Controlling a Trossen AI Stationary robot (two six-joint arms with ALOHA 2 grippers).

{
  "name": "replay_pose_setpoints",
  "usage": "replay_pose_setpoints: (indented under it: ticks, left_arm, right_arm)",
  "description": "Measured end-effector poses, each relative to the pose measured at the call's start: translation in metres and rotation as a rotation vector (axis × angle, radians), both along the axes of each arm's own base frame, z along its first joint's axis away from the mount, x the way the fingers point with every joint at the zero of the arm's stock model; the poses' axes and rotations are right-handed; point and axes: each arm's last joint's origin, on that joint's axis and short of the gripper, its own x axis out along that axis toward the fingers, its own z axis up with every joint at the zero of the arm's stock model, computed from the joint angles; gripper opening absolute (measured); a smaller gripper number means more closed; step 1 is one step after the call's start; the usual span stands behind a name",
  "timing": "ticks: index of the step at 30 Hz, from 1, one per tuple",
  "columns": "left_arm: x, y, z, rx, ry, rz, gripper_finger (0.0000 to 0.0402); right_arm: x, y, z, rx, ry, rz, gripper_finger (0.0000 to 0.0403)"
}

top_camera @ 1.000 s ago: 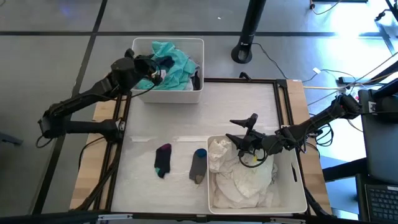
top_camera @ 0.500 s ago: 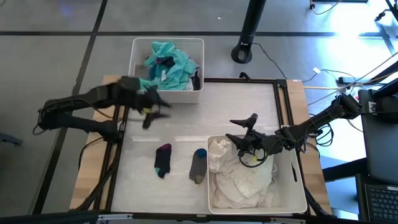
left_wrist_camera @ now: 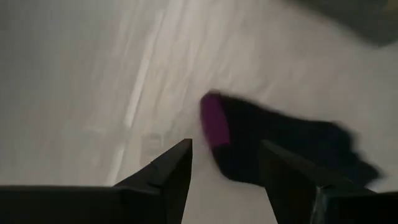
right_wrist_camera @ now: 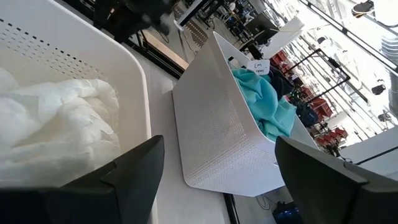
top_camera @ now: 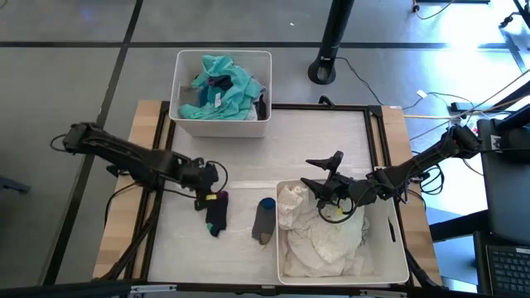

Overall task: Sort clothes
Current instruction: Put the black sock into the top white laundry organizer

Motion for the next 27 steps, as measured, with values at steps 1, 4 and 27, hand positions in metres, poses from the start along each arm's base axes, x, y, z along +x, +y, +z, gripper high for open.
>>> replay_pose_setpoints:
  ticks: [1, 4, 27]
  left_arm:
    - [0.0, -0.001, -0.01, 0.003, 0.021, 0.022, 0.0172]
    - [0.002, -0.006, -0.035, -0.007, 0.051, 0.048, 0.0172]
    - [0.025, -0.014, -0.077, 0.107, 0.032, -0.057, 0.0013]
  right_arm:
    - [0.0, 0.0, 0.0, 0.001, 0.001, 0.004, 0.031]
    - [0.0, 0.0, 0.0, 0.001, 0.001, 0.005, 0.031]
    - [0.0, 0.0, 0.0, 0.0, 0.002, 0.006, 0.031]
